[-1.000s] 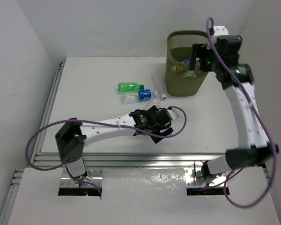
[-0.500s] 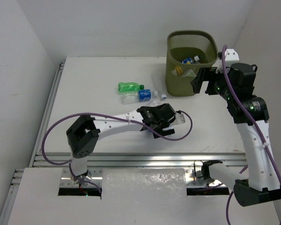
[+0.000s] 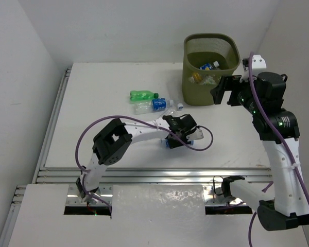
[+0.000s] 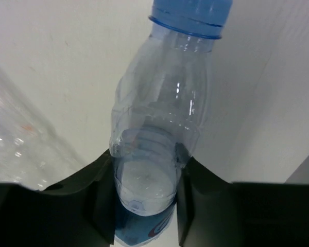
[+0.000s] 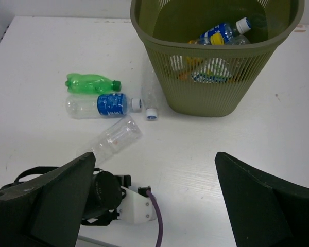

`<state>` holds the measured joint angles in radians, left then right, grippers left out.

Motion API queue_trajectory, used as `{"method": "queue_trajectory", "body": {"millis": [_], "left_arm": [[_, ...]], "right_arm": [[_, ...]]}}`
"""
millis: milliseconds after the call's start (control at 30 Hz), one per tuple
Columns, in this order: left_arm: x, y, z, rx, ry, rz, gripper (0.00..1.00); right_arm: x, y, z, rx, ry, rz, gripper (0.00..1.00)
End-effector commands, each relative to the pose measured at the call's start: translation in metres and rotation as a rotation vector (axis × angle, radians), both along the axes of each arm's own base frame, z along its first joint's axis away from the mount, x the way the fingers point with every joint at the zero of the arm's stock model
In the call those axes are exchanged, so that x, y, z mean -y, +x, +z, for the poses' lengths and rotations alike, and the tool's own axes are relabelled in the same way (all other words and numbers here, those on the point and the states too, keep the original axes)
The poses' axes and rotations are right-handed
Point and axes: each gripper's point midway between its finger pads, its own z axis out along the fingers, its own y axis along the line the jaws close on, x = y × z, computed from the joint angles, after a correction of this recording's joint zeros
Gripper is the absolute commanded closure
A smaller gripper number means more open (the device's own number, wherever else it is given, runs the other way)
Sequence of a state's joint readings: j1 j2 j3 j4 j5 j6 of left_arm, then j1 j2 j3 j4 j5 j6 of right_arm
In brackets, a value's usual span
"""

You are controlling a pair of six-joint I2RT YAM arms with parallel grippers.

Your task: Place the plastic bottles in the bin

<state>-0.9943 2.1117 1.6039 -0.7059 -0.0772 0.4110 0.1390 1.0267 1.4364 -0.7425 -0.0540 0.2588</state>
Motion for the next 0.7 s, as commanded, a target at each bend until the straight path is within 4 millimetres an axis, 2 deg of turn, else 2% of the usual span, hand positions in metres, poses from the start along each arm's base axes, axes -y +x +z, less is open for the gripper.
{"method": "queue_trajectory", "body": {"millis": [0, 33, 67, 100, 133, 167, 200, 267, 300, 333, 367, 400, 433, 467, 500, 533, 567, 600, 633, 667], "left_arm": [[0.042, -0.004, 0.048, 0.050, -0.150, -0.024, 0.77], [0.046, -0.005, 0.055, 0.062, -0.172, -0.022, 0.77], [0.050, -0.006, 0.063, 0.078, -0.192, -0.023, 0.83], [0.055, -0.003, 0.080, 0.107, -0.236, -0.005, 0.85], [0.054, 0.007, 0.096, 0.160, -0.260, 0.066, 0.88], [0.051, 0.016, 0.108, 0.205, -0.281, 0.121, 0.96], [0.048, 0.030, 0.135, 0.282, -0.336, 0.193, 0.97], [0.045, 0.040, 0.163, 0.288, -0.435, 0.302, 0.99], [0.048, 0.039, 0.185, 0.253, -0.520, 0.313, 1.00], [0.049, 0.039, 0.197, 0.212, -0.590, 0.362, 1.00], [0.039, 0.051, 0.222, 0.215, -0.674, 0.404, 1.00], [0.038, 0.049, 0.225, 0.136, -0.745, 0.465, 1.00], [0.024, 0.062, 0.233, 0.111, -0.798, 0.510, 1.00], [0.020, 0.063, 0.261, 0.105, -0.901, 0.507, 1.00], [0.022, 0.056, 0.271, 0.030, -0.972, 0.485, 1.00], [0.013, 0.056, 0.265, -0.005, -0.996, 0.476, 1.00], [0.013, 0.048, 0.302, 0.016, -1.115, 0.398, 1.00], [0.016, 0.030, 0.296, -0.054, -1.138, 0.317, 1.00], [0.012, 0.014, 0.319, -0.050, -1.201, 0.245, 1.00], [0.014, 0.005, 0.339, -0.036, -1.277, 0.169, 1.00]], "right_arm": [[0.007, -0.006, 0.024, 0.075, 0.013, -0.037, 0.01], [0.008, -0.007, 0.025, 0.077, 0.014, -0.044, 0.01], [0.011, -0.007, 0.020, 0.066, 0.010, -0.060, 0.01], [0.011, -0.011, 0.019, 0.060, 0.014, -0.061, 0.01], [0.012, -0.013, 0.018, 0.059, 0.014, -0.068, 0.01], [0.014, -0.014, 0.014, 0.050, 0.018, -0.079, 0.01], [0.013, -0.017, 0.016, 0.060, 0.028, -0.074, 0.01], [0.005, -0.021, 0.018, 0.073, 0.057, -0.041, 0.01], [-0.005, -0.026, 0.028, 0.103, 0.099, 0.010, 0.01], [-0.010, -0.028, 0.032, 0.119, 0.123, 0.032, 0.01], [-0.014, -0.031, 0.039, 0.139, 0.159, 0.047, 0.01], [-0.020, -0.036, 0.053, 0.191, 0.186, 0.080, 0.01], [-0.023, -0.039, 0.059, 0.213, 0.205, 0.096, 0.01], [-0.027, -0.040, 0.071, 0.255, 0.235, 0.111, 0.01], [-0.032, -0.043, 0.076, 0.266, 0.252, 0.139, 0.01], [-0.035, -0.042, 0.080, 0.272, 0.267, 0.157, 0.01], [-0.041, -0.041, 0.080, 0.263, 0.290, 0.185, 0.01], [-0.054, -0.043, 0.084, 0.260, 0.311, 0.260, 0.01], [-0.064, -0.036, 0.081, 0.227, 0.334, 0.312, 0.01], [-0.075, -0.035, 0.086, 0.248, 0.350, 0.384, 0.01]]}}
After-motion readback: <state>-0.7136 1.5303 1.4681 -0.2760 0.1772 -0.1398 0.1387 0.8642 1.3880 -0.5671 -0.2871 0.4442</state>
